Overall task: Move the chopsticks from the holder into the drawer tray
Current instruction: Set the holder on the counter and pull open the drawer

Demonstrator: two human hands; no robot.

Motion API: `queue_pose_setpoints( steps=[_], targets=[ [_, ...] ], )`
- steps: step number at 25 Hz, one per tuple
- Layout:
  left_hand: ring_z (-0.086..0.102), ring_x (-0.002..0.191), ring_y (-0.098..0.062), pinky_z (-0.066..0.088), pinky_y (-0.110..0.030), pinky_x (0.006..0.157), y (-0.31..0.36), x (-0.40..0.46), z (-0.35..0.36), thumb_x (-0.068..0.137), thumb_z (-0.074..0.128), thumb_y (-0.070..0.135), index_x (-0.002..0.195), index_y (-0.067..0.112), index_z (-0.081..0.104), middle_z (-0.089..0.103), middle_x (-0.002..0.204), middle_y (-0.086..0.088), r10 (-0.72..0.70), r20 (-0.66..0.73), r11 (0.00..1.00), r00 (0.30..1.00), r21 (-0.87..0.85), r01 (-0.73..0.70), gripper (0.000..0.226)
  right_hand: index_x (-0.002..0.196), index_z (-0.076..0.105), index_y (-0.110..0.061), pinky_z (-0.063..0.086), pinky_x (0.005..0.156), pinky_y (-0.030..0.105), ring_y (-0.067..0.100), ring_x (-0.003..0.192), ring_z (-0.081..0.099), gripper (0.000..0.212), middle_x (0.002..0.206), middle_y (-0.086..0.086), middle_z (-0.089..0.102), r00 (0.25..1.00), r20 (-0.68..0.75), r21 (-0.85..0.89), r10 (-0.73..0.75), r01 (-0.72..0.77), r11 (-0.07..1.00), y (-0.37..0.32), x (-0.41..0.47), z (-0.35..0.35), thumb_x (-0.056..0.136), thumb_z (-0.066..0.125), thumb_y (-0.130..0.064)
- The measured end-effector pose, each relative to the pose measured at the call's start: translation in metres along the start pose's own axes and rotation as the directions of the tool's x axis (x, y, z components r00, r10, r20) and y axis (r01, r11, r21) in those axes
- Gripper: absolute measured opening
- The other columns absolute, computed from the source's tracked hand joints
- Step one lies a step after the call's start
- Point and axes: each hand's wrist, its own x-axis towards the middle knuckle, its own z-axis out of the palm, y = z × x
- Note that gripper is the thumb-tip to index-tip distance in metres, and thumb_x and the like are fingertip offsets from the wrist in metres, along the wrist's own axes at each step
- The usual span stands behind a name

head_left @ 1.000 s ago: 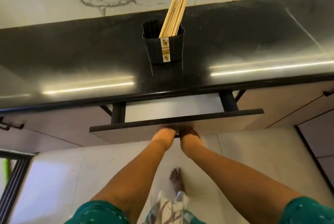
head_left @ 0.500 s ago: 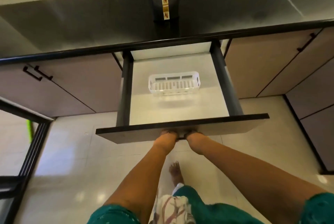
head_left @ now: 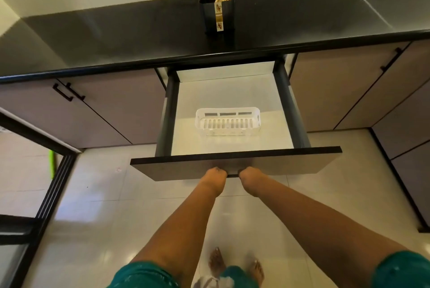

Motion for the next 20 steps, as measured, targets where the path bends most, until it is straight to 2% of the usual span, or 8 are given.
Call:
queue_pose_setpoints(
  steps=[4, 7, 10, 14, 17, 20],
  targets=[
    [0.045, 0.126, -0.030, 0.038, -0.038, 0.106, 0.007, -0.013, -0.005, 0.088, 0.056, 0.006, 0.136, 0.005, 0.043, 0.045, 0.140, -0.017, 0.014, 0.085, 0.996, 0.996, 0.084, -0.021, 0.050, 0.136, 0.046, -0.003, 0.043, 0.103, 0.033, 0.029, 0.124, 0.052, 0.042, 0.137, 0.015, 0.051, 1.000, 0.007, 0.032, -0.016, 0.016, 0.999, 0.001, -0.011, -0.005, 0.094, 0.053, -0.003],
    [0.046, 0.125, -0.031, 0.038, -0.039, 0.103, 0.020, -0.019, -0.024, 0.092, 0.051, 0.021, 0.134, 0.007, 0.045, 0.045, 0.139, -0.017, 0.058, 0.099, 0.998, 0.993, 0.012, -0.060, 0.044, 0.133, 0.050, -0.004, 0.044, 0.101, 0.034, 0.029, 0.122, 0.053, 0.036, 0.136, 0.014, 0.053, 0.999, 0.011, 0.042, -0.034, 0.033, 0.999, -0.003, -0.023, -0.021, 0.098, 0.045, -0.010],
    [0.058, 0.105, -0.028, 0.046, -0.035, 0.088, 0.017, -0.021, -0.071, 0.089, 0.053, 0.019, 0.117, 0.009, 0.060, 0.062, 0.120, -0.012, 0.073, -0.008, 0.993, 0.997, -0.092, -0.074, 0.031, 0.126, 0.059, -0.007, 0.046, 0.097, 0.034, 0.028, 0.117, 0.057, 0.033, 0.129, 0.012, 0.060, 0.997, -0.073, 0.112, -0.016, 0.024, 0.993, -0.012, -0.022, -0.064, 0.096, 0.048, -0.017],
    [0.058, 0.091, -0.025, 0.045, -0.031, 0.078, -0.008, -0.012, -0.141, 0.090, 0.049, 0.014, 0.103, 0.008, 0.061, 0.064, 0.107, -0.013, 0.030, -0.256, 0.963, 0.966, -0.252, -0.097, 0.019, 0.119, 0.060, -0.005, 0.046, 0.089, 0.030, 0.027, 0.110, 0.059, 0.032, 0.122, 0.012, 0.062, 0.953, -0.301, 0.298, -0.006, 0.100, 0.949, -0.011, -0.010, -0.135, 0.097, 0.039, -0.013],
    [0.055, 0.085, -0.020, 0.043, -0.028, 0.075, -0.023, 0.012, -0.178, 0.092, 0.050, 0.020, 0.106, 0.011, 0.059, 0.064, 0.105, -0.009, 0.009, -0.409, 0.916, 0.912, -0.362, -0.172, 0.018, 0.117, 0.060, -0.007, 0.043, 0.080, 0.028, 0.027, 0.107, 0.058, 0.031, 0.121, 0.012, 0.063, 0.896, -0.441, 0.404, 0.048, 0.150, 0.903, 0.002, 0.013, -0.172, 0.098, 0.039, -0.021],
    [0.053, 0.087, -0.016, 0.041, -0.026, 0.077, -0.043, 0.050, -0.195, 0.095, 0.047, 0.023, 0.111, 0.013, 0.058, 0.063, 0.109, -0.007, -0.076, -0.474, 0.825, 0.877, -0.523, -0.212, 0.021, 0.123, 0.058, -0.008, 0.044, 0.091, 0.032, 0.029, 0.115, 0.055, 0.034, 0.128, 0.013, 0.059, 0.874, -0.469, 0.507, 0.131, 0.145, 0.850, 0.024, 0.050, -0.190, 0.098, 0.044, -0.028]
  ],
)
